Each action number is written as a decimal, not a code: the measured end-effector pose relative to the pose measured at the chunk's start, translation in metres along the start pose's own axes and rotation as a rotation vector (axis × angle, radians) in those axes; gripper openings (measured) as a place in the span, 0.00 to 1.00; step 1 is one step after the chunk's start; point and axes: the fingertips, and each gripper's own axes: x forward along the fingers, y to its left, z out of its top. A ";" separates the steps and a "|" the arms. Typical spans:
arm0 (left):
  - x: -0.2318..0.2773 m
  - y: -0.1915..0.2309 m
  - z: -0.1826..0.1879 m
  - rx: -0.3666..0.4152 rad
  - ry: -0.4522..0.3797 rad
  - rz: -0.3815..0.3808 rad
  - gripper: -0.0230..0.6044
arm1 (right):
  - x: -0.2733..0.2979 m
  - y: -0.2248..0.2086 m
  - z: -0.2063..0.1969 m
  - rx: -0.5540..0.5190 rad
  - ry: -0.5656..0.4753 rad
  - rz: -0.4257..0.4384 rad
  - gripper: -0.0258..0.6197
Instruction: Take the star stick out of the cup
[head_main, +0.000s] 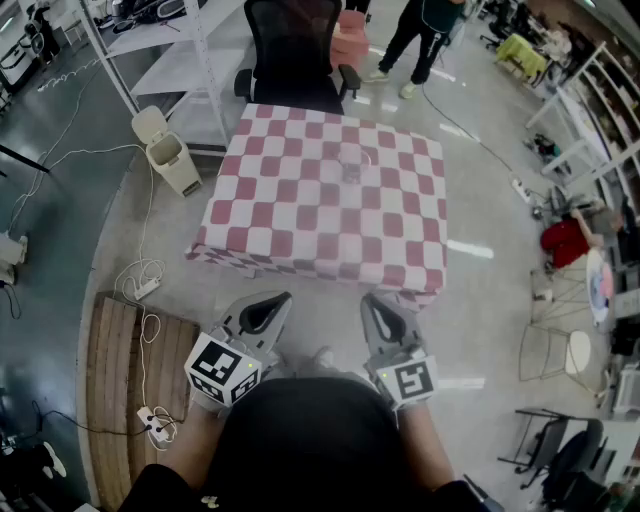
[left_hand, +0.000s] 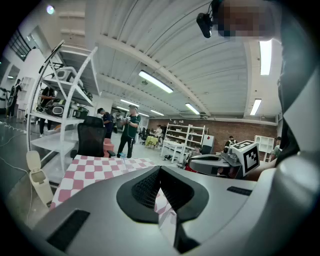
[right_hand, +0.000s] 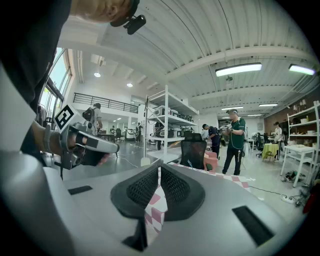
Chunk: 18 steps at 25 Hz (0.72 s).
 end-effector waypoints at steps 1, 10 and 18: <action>0.002 -0.002 0.000 0.001 0.001 0.002 0.10 | -0.001 -0.002 0.000 0.000 0.000 0.003 0.09; 0.019 -0.019 0.002 0.008 0.009 0.025 0.10 | -0.014 -0.026 0.000 0.036 -0.033 0.020 0.09; 0.047 -0.035 0.001 -0.004 0.015 0.060 0.10 | -0.033 -0.059 -0.006 0.010 -0.057 0.029 0.09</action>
